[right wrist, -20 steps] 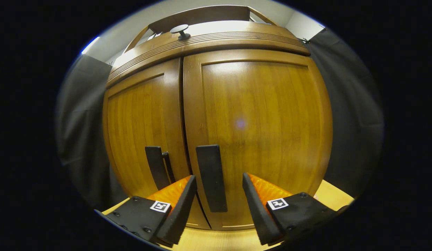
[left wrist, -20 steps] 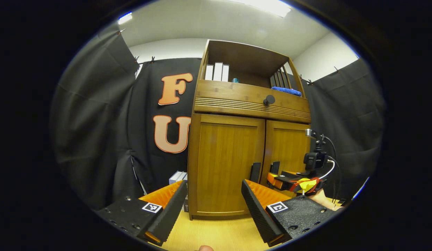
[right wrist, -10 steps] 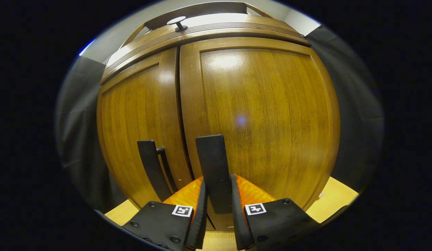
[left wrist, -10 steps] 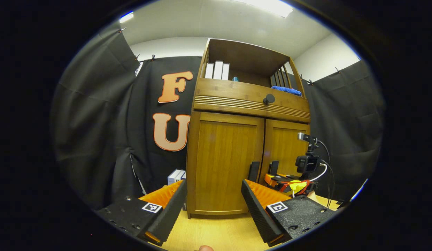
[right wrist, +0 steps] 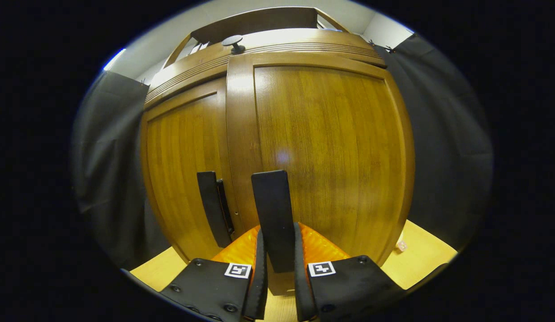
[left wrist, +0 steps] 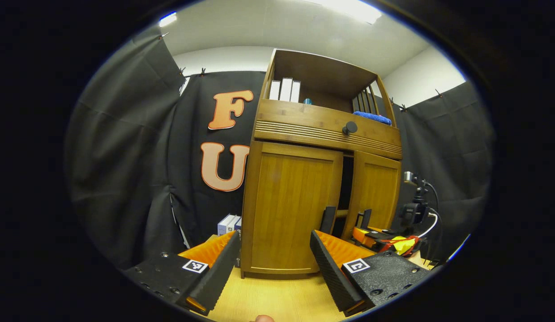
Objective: Open the right door of the double-door shoe cabinet with the right hand, and open the left door with the left hand.
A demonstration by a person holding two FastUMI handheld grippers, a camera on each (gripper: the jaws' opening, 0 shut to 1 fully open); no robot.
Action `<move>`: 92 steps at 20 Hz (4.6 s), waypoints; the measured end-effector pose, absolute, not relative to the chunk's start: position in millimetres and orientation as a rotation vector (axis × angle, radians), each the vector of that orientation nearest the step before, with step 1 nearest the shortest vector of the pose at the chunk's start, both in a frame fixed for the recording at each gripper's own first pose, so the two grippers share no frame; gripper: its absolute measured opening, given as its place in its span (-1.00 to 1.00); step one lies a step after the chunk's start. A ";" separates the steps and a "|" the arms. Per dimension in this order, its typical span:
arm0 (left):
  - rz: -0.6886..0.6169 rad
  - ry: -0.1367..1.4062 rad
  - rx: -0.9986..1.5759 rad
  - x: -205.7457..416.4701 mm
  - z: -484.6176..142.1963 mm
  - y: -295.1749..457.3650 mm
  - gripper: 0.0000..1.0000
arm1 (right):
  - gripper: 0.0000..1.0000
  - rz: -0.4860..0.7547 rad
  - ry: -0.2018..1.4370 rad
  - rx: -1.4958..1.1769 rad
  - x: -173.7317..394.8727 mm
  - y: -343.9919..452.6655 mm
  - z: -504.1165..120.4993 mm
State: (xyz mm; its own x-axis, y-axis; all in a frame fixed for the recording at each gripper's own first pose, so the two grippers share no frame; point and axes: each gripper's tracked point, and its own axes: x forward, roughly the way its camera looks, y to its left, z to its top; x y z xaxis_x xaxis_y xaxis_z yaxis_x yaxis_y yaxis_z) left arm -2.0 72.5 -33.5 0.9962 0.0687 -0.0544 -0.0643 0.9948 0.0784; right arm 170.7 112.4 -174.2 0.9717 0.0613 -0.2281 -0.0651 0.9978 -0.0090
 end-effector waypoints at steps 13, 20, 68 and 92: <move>0.080 0.051 0.084 -19.1 -29.5 68.6 0.89 | -0.26 0.072 0.215 -0.011 109.1 81.4 -158.9; 0.061 0.067 0.084 -18.7 -35.8 49.5 0.86 | -0.27 0.043 0.195 -0.030 67.9 49.9 -147.2; 0.075 0.141 0.116 170.6 -132.9 -63.6 0.84 | -0.64 0.039 0.158 0.045 -11.4 -175.5 -119.7; 0.023 0.234 0.118 241.0 -179.5 -47.0 -0.33 | 0.95 -0.215 0.056 0.024 -39.4 -219.2 -78.0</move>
State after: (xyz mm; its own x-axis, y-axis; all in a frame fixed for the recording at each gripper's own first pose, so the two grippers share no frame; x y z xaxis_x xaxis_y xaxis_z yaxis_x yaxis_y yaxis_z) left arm 241.0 -47.0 -179.5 0.9725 0.0365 -0.2301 -0.0091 0.9929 0.1189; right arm -39.4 -219.2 -78.0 0.9754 -0.2127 -0.0579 0.2140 0.9767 0.0177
